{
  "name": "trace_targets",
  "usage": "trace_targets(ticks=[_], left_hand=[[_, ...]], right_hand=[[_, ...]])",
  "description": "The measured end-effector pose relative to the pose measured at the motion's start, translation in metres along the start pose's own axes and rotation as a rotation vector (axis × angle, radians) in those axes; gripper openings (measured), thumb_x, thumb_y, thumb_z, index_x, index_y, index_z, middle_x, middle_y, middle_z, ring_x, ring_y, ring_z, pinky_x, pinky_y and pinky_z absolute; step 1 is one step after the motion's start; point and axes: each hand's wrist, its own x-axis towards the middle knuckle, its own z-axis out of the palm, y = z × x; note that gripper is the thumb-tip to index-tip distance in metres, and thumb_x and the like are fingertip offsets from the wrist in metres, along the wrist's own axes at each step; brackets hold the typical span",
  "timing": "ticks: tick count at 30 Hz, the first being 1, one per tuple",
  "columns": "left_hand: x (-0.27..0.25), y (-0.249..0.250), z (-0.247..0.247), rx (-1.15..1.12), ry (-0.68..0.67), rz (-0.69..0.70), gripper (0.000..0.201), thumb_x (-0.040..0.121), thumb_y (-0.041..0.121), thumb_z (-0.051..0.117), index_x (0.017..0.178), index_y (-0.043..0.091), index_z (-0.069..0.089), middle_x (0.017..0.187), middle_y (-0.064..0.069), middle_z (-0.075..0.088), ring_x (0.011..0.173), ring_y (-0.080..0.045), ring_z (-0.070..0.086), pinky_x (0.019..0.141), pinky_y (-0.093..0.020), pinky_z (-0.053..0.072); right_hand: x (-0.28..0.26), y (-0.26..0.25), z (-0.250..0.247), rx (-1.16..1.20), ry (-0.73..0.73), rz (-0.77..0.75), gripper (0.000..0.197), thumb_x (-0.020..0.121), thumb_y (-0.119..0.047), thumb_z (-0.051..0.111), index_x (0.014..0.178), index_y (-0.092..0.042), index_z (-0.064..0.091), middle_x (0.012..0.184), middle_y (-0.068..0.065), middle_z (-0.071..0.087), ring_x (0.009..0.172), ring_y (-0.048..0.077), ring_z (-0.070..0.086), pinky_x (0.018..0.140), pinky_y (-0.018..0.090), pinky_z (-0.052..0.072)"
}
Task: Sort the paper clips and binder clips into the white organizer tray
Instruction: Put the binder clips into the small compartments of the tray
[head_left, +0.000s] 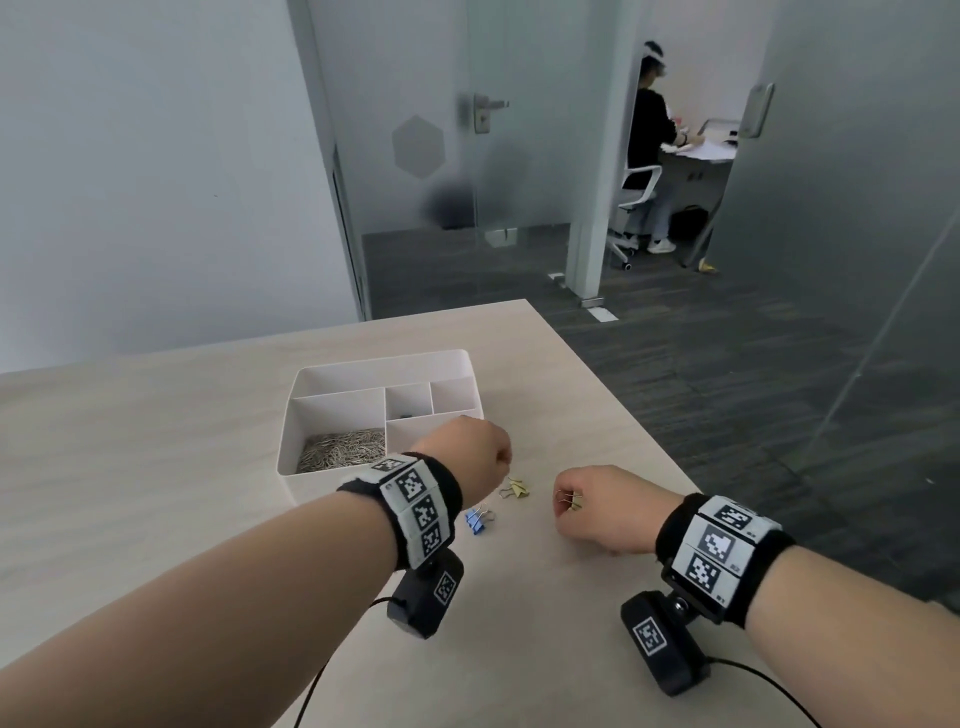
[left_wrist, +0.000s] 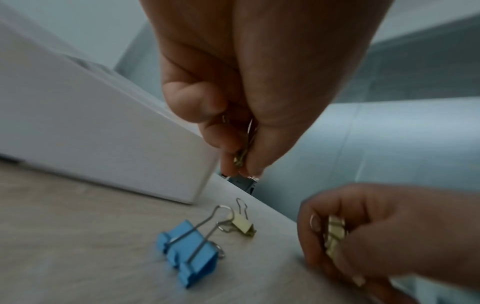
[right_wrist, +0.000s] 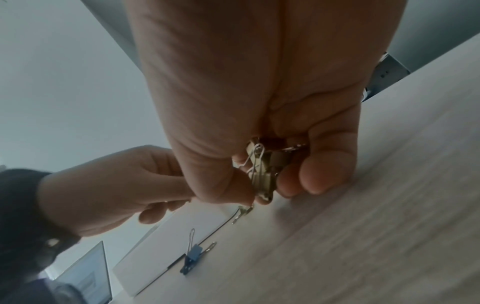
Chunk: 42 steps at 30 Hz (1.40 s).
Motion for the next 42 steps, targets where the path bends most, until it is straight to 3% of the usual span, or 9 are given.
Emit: trace_targets(ticks=[4, 10, 15, 20, 24, 27, 30, 35, 42], left_hand=[[0.014, 0.016, 0.009, 0.290, -0.143, 0.057, 0.030, 0.096, 0.019, 0.058, 0.125, 0.019, 0.066, 0.124, -0.005, 0.065, 0.116, -0.027, 0.061, 0.094, -0.037, 0.053], [0.017, 0.024, 0.016, 0.437, -0.152, 0.070, 0.022, 0.091, 0.007, 0.054, 0.104, 0.011, 0.070, 0.106, -0.010, 0.068, 0.100, -0.033, 0.067, 0.076, -0.035, 0.051], [0.010, 0.002, 0.002, 0.138, -0.044, 0.078, 0.027, 0.095, 0.023, 0.051, 0.107, 0.023, 0.075, 0.108, 0.000, 0.071, 0.101, -0.024, 0.065, 0.079, -0.031, 0.051], [0.008, -0.046, -0.036, -0.204, 0.214, -0.004, 0.021, 0.096, 0.030, 0.057, 0.101, 0.026, 0.077, 0.102, 0.009, 0.072, 0.092, -0.012, 0.060, 0.078, -0.023, 0.043], [0.029, -0.086, -0.062, -0.284, 0.359, -0.132, 0.019, 0.095, 0.027, 0.059, 0.098, 0.022, 0.077, 0.101, 0.004, 0.072, 0.093, -0.018, 0.062, 0.080, -0.027, 0.047], [0.048, -0.107, -0.071, -0.235, 0.359, -0.218, 0.018, 0.095, 0.028, 0.060, 0.096, 0.021, 0.076, 0.100, 0.003, 0.071, 0.087, -0.017, 0.058, 0.075, -0.025, 0.042], [0.064, -0.114, -0.075, -0.123, 0.313, -0.250, 0.019, 0.095, 0.026, 0.057, 0.095, 0.022, 0.076, 0.099, 0.002, 0.072, 0.086, -0.018, 0.060, 0.073, -0.028, 0.046], [0.080, -0.115, -0.074, 0.015, 0.165, -0.247, 0.023, 0.097, 0.028, 0.056, 0.106, 0.023, 0.076, 0.114, 0.002, 0.072, 0.105, -0.023, 0.065, 0.091, -0.033, 0.053], [0.069, -0.122, -0.069, -0.070, 0.097, -0.251, 0.033, 0.098, 0.025, 0.051, 0.127, 0.025, 0.066, 0.132, 0.000, 0.064, 0.119, -0.022, 0.059, 0.100, -0.033, 0.047]], right_hand=[[0.000, 0.001, 0.000, 0.020, -0.009, -0.010, 0.010, 0.086, -0.023, 0.060, 0.090, -0.015, 0.064, 0.080, 0.000, 0.058, 0.048, 0.015, 0.052, 0.046, 0.028, 0.050], [0.007, -0.005, -0.006, 0.060, 0.000, 0.001, 0.013, 0.085, -0.023, 0.058, 0.094, -0.016, 0.064, 0.075, -0.001, 0.059, 0.051, 0.020, 0.056, 0.051, 0.029, 0.050], [0.022, -0.012, -0.012, 0.169, 0.036, -0.029, 0.008, 0.086, -0.021, 0.057, 0.090, -0.017, 0.062, 0.068, 0.007, 0.059, 0.049, 0.015, 0.051, 0.047, 0.023, 0.041], [0.047, -0.020, -0.023, 0.262, 0.127, -0.036, 0.010, 0.088, -0.020, 0.059, 0.089, -0.011, 0.063, 0.061, 0.002, 0.053, 0.041, 0.007, 0.043, 0.049, 0.024, 0.036], [0.075, -0.039, -0.031, 0.361, 0.204, -0.064, 0.015, 0.089, -0.021, 0.058, 0.086, -0.006, 0.059, 0.066, 0.006, 0.054, 0.056, 0.020, 0.044, 0.055, 0.031, 0.036], [0.096, -0.062, -0.039, 0.345, 0.246, -0.117, 0.011, 0.090, -0.020, 0.058, 0.084, -0.013, 0.061, 0.063, -0.002, 0.054, 0.054, 0.016, 0.045, 0.054, 0.028, 0.036], [0.119, -0.086, -0.046, 0.281, 0.305, -0.172, 0.009, 0.093, -0.022, 0.057, 0.090, -0.015, 0.062, 0.075, -0.002, 0.059, 0.066, 0.017, 0.053, 0.056, 0.028, 0.039], [0.160, -0.112, -0.053, 0.157, 0.350, -0.244, 0.013, 0.096, -0.020, 0.052, 0.101, -0.014, 0.063, 0.098, 0.000, 0.064, 0.088, 0.021, 0.059, 0.069, 0.030, 0.043], [0.198, -0.128, -0.041, -0.196, 0.181, -0.284, 0.021, 0.099, -0.020, 0.053, 0.116, -0.020, 0.066, 0.124, 0.006, 0.063, 0.109, 0.027, 0.061, 0.098, 0.040, 0.049]])
